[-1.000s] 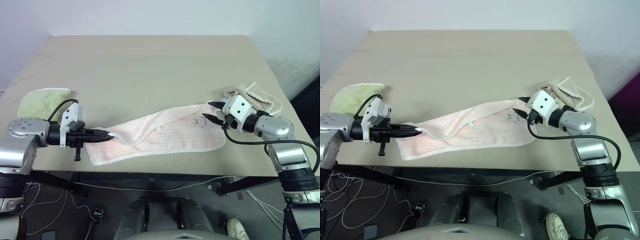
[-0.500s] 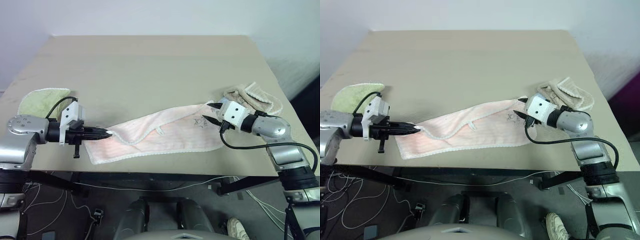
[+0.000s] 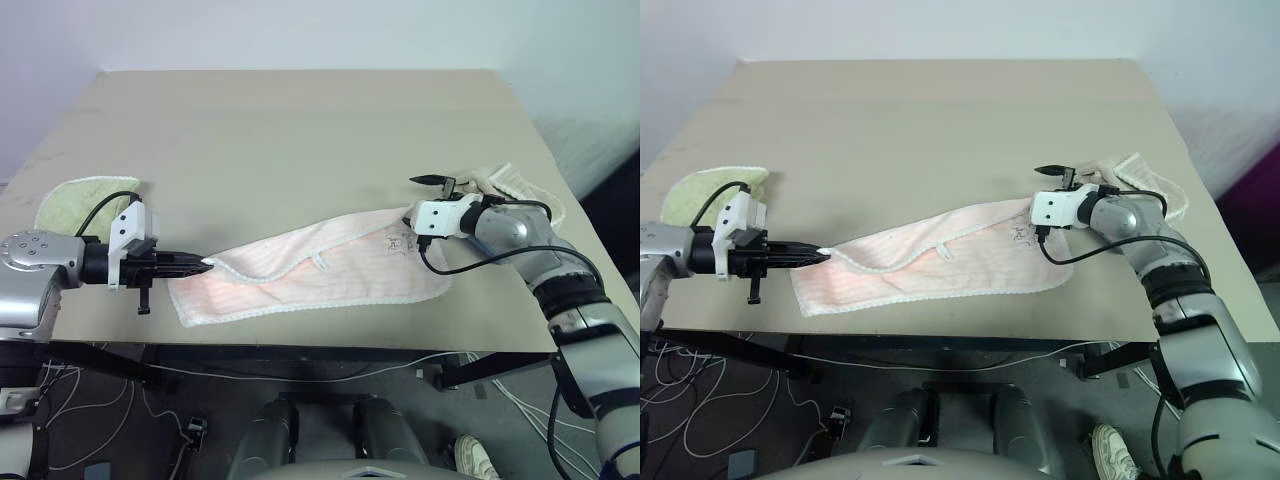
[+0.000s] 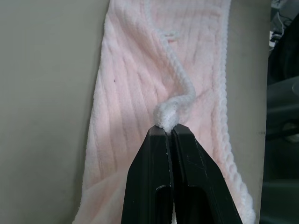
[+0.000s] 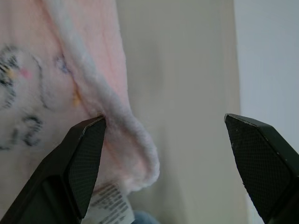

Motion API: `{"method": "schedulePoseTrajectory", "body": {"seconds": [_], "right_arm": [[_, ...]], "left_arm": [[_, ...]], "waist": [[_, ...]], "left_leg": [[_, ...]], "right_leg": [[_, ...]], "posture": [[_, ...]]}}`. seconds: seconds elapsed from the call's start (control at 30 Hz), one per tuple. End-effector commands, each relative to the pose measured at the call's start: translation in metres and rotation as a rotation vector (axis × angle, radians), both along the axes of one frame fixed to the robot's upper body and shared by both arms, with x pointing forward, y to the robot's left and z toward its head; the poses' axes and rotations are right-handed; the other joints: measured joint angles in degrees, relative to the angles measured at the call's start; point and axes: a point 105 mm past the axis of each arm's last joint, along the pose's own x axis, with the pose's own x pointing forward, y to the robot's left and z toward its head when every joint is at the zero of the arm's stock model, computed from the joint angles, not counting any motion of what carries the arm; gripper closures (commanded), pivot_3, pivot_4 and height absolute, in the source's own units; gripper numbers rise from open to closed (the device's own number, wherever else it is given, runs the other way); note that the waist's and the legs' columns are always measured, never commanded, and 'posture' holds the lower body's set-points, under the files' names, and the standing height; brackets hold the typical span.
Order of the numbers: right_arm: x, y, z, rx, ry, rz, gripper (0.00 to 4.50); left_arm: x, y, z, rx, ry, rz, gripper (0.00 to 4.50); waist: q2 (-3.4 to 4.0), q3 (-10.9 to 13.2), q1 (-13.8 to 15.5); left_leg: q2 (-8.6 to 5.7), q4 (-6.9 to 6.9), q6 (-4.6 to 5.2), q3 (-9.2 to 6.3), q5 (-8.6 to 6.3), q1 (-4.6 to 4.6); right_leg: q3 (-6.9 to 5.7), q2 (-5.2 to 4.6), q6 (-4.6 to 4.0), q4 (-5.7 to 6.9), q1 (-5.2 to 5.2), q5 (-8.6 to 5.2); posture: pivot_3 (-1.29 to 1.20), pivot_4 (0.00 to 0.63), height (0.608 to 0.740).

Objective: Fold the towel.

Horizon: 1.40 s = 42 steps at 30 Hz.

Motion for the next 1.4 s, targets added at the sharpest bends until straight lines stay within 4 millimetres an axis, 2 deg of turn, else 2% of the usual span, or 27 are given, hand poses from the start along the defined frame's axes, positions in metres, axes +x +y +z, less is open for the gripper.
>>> {"method": "schedulePoseTrajectory", "body": {"seconds": [0.03,0.4,0.53,0.63,0.87,1.0,1.13,1.2,1.27,1.37,1.4], "right_arm": [[0.003,0.001,0.01,-0.031,-0.037,0.036,0.8],[-0.001,-0.005,0.012,-0.071,-0.017,0.069,4.41],[-0.003,-0.01,0.016,-0.067,-0.031,0.06,4.46],[-0.002,-0.019,0.029,-0.056,-0.077,0.026,4.46],[0.005,-0.046,0.121,0.172,-0.283,-0.118,4.46],[0.003,-0.049,0.16,0.27,-0.339,-0.136,4.46],[-0.011,-0.049,0.198,0.341,-0.371,-0.095,4.46],[-0.02,-0.047,0.202,0.366,-0.342,-0.059,4.46],[-0.036,-0.041,0.193,0.381,-0.248,0.013,4.46],[-0.058,-0.033,0.165,0.383,-0.092,0.079,4.46],[-0.066,-0.029,0.144,0.383,-0.005,0.092,4.46]], "left_arm": [[-0.004,0.005,0.011,0.012,-0.056,0.015,4.5],[-0.001,0.009,0.012,-0.003,-0.076,0.061,4.5],[0.005,0.008,0.017,-0.024,-0.11,0.083,4.5],[0.02,0.009,0.034,-0.095,-0.192,0.15,4.5],[0.089,0.05,0.113,-0.398,-0.497,0.614,4.5],[0.106,0.045,0.145,-0.527,-0.549,0.653,4.5],[0.107,0.042,0.177,-0.572,-0.628,0.618,4.5],[0.103,0.046,0.18,-0.567,-0.638,0.598,4.5],[0.093,0.052,0.171,-0.522,-0.623,0.54,4.5],[0.078,0.06,0.149,-0.47,-0.557,0.483,4.5],[0.073,0.063,0.133,-0.434,-0.512,0.468,4.5]], "waist": [[0.0,0.0,0.0],[0.0,0.0,-0.1],[0.01,0.0,-0.1],[0.01,0.0,0.1],[-0.02,0.0,0.0],[-0.02,0.0,-0.6],[-0.04,0.0,-1.1],[-0.04,0.0,-1.3],[-0.03,0.0,-1.5],[0.0,0.0,-1.5],[0.0,0.0,-1.5]], "left_leg": [[0.0,0.0,0.0,0.0,0.0,0.0],[0.0,0.02,0.0,0.01,0.0,0.0],[0.0,0.01,-0.01,0.0,0.0,0.0],[0.0,0.03,-0.01,0.0,0.01,0.0],[-0.05,0.11,-0.01,-0.03,0.01,-0.04],[-0.03,0.1,-0.03,0.0,0.02,-0.04],[-0.05,0.11,-0.04,0.0,0.03,-0.13],[-0.06,0.1,-0.04,0.0,0.03,-0.17],[-0.05,0.06,-0.03,0.03,0.03,-0.17],[0.04,0.01,-0.03,0.04,0.02,-0.15],[0.06,0.04,-0.02,0.04,0.02,-0.15]], "right_leg": [[0.01,0.0,0.0,0.0,0.0,0.0],[0.02,0.01,0.0,0.02,0.01,0.0],[0.02,0.01,0.0,0.03,0.0,0.0],[0.02,0.01,0.0,0.04,0.0,0.0],[-0.03,-0.02,0.01,0.07,0.0,0.0],[0.0,0.0,0.01,0.1,-0.03,0.0],[0.0,-0.01,0.01,0.09,-0.09,0.0],[0.0,-0.02,0.01,0.07,-0.12,0.0],[0.03,-0.02,0.01,0.07,-0.16,0.0],[0.05,-0.02,0.01,0.04,-0.16,0.0],[0.05,-0.02,0.01,0.06,-0.14,0.0]], "posture": [[0.0,0.15,0.74],[0.0,0.15,0.74],[0.0,0.15,0.74],[0.0,0.15,0.74],[0.0,0.15,0.74],[0.0,0.15,0.74],[0.0,0.15,0.74],[0.0,0.15,0.74],[0.0,0.15,0.74],[0.0,0.15,0.74],[0.0,0.15,0.74]]}}
